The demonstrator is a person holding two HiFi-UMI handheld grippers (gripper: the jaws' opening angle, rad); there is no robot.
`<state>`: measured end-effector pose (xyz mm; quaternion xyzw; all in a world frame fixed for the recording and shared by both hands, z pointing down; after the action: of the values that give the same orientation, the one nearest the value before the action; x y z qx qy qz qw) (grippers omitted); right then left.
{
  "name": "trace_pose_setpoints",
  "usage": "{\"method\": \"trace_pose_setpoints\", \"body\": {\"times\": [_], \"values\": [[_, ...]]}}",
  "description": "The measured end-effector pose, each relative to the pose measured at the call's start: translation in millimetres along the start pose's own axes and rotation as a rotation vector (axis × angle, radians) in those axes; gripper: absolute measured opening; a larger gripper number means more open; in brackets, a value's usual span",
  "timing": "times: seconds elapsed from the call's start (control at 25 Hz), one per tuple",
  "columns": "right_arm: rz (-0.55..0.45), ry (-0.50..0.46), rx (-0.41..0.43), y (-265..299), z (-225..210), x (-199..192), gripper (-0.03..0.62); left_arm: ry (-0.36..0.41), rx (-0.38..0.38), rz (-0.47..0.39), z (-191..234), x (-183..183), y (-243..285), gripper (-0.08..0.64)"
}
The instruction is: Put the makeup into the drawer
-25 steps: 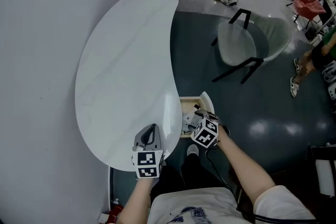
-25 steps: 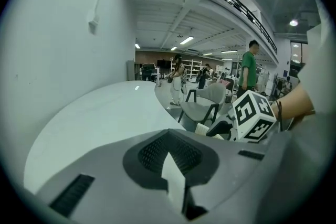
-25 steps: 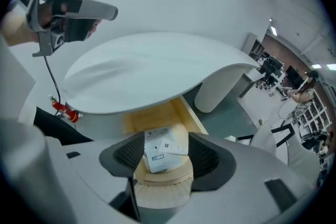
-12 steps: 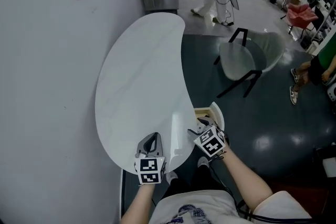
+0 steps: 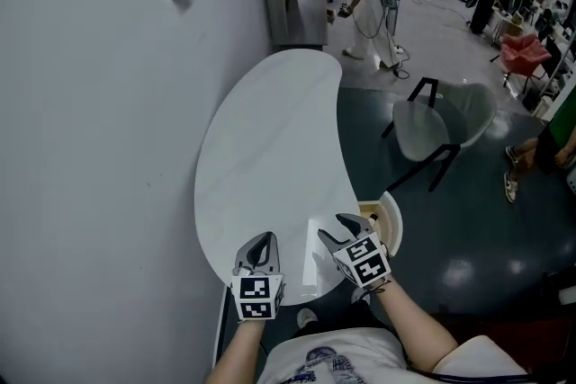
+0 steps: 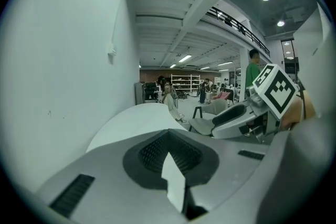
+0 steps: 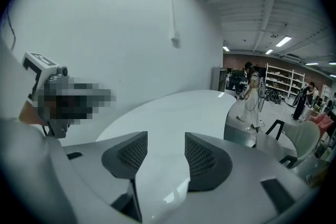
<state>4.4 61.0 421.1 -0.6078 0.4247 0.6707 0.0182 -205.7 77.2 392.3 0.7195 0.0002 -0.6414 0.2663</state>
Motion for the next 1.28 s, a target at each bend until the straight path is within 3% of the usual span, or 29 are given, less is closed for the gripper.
{"method": "trace_pose_setpoints", "body": {"times": [0.2,0.64,1.28], "values": [[-0.07,-0.005,-0.03,-12.7,22.7,24.4,0.198,-0.002,0.007,-0.027,18.8,8.4,-15.9,0.041],[-0.196,0.015,-0.139,-41.7,44.3,46.9,0.035,-0.004,-0.019,-0.074,25.8,25.8,-31.9,0.041],[-0.28,0.02,-0.163,-68.8,49.3,49.1,0.02,0.019,-0.037,-0.118,3.5,42.1,-41.4,0.041]]}}
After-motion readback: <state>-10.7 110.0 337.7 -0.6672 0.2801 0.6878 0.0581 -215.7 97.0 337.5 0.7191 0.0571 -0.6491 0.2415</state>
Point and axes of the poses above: the fingertips, and each gripper's own axes: y forward along the fingers, z to its left, x out of its top, the point moved 9 cm from there along -y, backward along the fingers, and after that the axes turned 7 degrees about x, right-handed, at the moved point
